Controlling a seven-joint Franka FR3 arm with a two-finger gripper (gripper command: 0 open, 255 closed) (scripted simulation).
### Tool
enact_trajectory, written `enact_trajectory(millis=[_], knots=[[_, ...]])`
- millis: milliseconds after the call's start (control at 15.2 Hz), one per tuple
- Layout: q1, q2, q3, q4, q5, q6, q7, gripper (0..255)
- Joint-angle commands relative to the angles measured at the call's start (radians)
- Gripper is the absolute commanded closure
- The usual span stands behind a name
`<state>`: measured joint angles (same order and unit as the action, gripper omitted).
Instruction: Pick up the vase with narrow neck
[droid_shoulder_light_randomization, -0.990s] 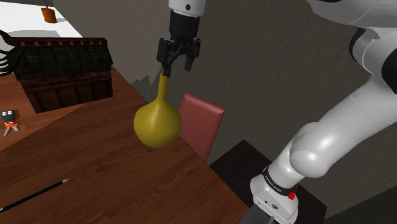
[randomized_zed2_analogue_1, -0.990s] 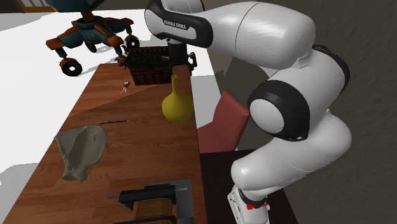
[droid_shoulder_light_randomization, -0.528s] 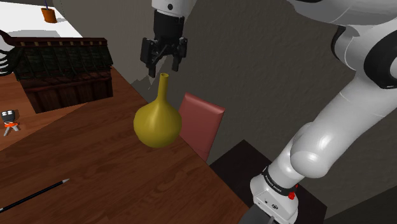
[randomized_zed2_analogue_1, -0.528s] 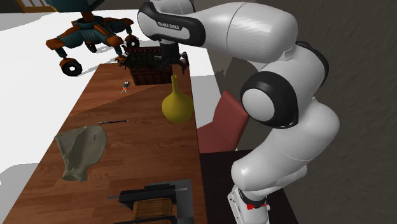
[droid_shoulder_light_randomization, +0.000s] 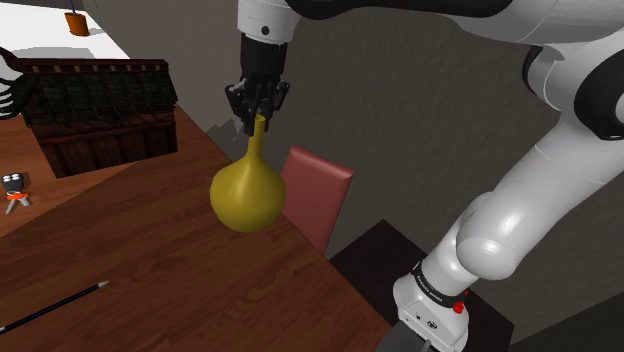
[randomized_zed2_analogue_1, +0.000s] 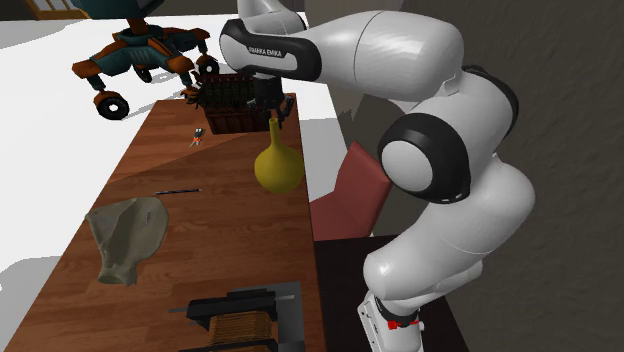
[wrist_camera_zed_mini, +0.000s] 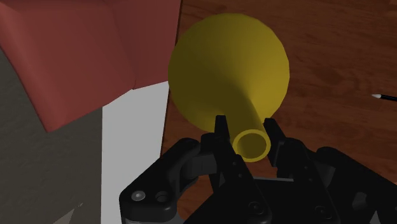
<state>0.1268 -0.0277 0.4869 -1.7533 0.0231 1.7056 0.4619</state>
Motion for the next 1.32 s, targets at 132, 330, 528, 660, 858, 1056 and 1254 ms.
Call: enact_trajectory(millis=[132, 330, 528, 660, 858, 1056, 1254], knots=[[0.000, 0.000, 0.000, -0.001, 0.000, 0.001, 0.000, 255], [0.000, 0.000, 0.000, -0.001, 0.000, 0.001, 0.000, 255], [0.000, 0.004, 0.000, 0.031, -0.002, -0.028, 0.001, 255], [0.000, 0.008, 0.001, 0.063, -0.004, -0.056, 0.003, 255], [0.001, 0.015, 0.002, 0.111, -0.007, -0.097, 0.006, 255], [0.003, 0.026, 0.003, 0.163, -0.012, -0.140, 0.010, 255], [0.005, 0.039, 0.006, 0.219, -0.018, -0.184, 0.014, 255]])
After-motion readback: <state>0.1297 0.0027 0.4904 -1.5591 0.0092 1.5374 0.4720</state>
